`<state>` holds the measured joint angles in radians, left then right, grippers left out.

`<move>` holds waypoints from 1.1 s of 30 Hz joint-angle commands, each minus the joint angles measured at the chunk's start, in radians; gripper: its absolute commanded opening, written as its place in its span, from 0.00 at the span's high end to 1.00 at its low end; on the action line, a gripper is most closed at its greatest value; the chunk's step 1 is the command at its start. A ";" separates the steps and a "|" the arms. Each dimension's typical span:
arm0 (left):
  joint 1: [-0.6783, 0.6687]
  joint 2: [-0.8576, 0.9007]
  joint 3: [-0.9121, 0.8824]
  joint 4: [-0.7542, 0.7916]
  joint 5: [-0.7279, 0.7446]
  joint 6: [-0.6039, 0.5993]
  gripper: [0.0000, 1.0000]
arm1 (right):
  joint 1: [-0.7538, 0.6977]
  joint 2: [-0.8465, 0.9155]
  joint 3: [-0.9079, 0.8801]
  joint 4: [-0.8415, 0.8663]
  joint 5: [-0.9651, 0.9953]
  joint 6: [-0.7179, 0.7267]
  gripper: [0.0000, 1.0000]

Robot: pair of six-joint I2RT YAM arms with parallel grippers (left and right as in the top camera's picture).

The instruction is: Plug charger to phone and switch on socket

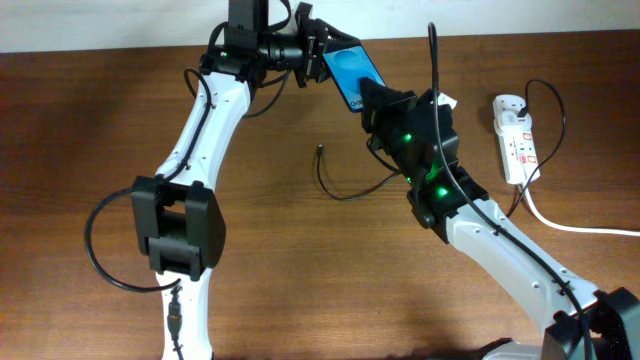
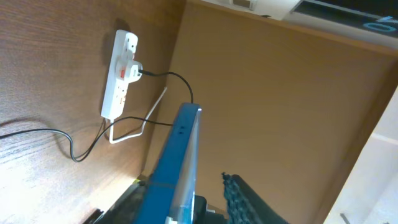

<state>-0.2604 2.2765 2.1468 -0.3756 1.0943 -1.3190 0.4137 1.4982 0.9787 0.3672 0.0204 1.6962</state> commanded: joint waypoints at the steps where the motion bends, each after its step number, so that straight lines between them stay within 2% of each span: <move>1: -0.020 -0.006 0.014 0.008 -0.026 -0.020 0.67 | 0.013 -0.003 0.013 0.008 0.035 -0.008 0.96; 4: -0.029 -0.006 0.014 0.008 -0.044 -0.020 0.67 | 0.013 -0.003 0.013 0.008 0.038 -0.008 0.96; 8: -0.041 -0.006 0.014 0.008 -0.049 -0.020 0.81 | 0.013 -0.003 0.013 0.008 0.049 -0.008 0.96; 12: -0.048 -0.006 0.014 0.008 -0.050 -0.019 0.87 | 0.013 -0.003 0.015 0.015 0.060 -0.008 0.96; 16: -0.054 -0.006 0.014 0.008 -0.071 -0.019 0.99 | 0.013 -0.003 0.015 0.015 0.060 -0.008 0.96; 22: -0.056 -0.006 0.014 0.007 -0.108 -0.019 1.00 | 0.013 -0.003 0.015 0.015 0.061 -0.008 0.96; 25: -0.054 -0.006 0.014 0.003 -0.115 0.007 1.00 | 0.011 -0.003 0.015 0.015 0.064 -0.008 0.88; 28: -0.045 -0.006 0.014 -0.005 -0.114 0.042 1.00 | 0.011 -0.003 0.014 0.014 0.064 -0.009 0.71; 29: -0.039 -0.006 0.014 -0.008 -0.106 0.057 1.00 | 0.010 -0.003 0.014 0.007 0.068 -0.009 0.61; 32: -0.013 -0.006 0.014 -0.015 -0.078 0.094 1.00 | 0.010 -0.003 0.014 0.003 0.071 -0.016 0.52; 33: -0.001 -0.006 0.014 -0.015 -0.064 0.106 1.00 | 0.010 -0.003 0.014 -0.007 0.071 -0.020 0.46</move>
<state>-0.2939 2.2765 2.1468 -0.3943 0.9916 -1.2594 0.4152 1.4979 0.9806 0.3676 0.0925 1.6981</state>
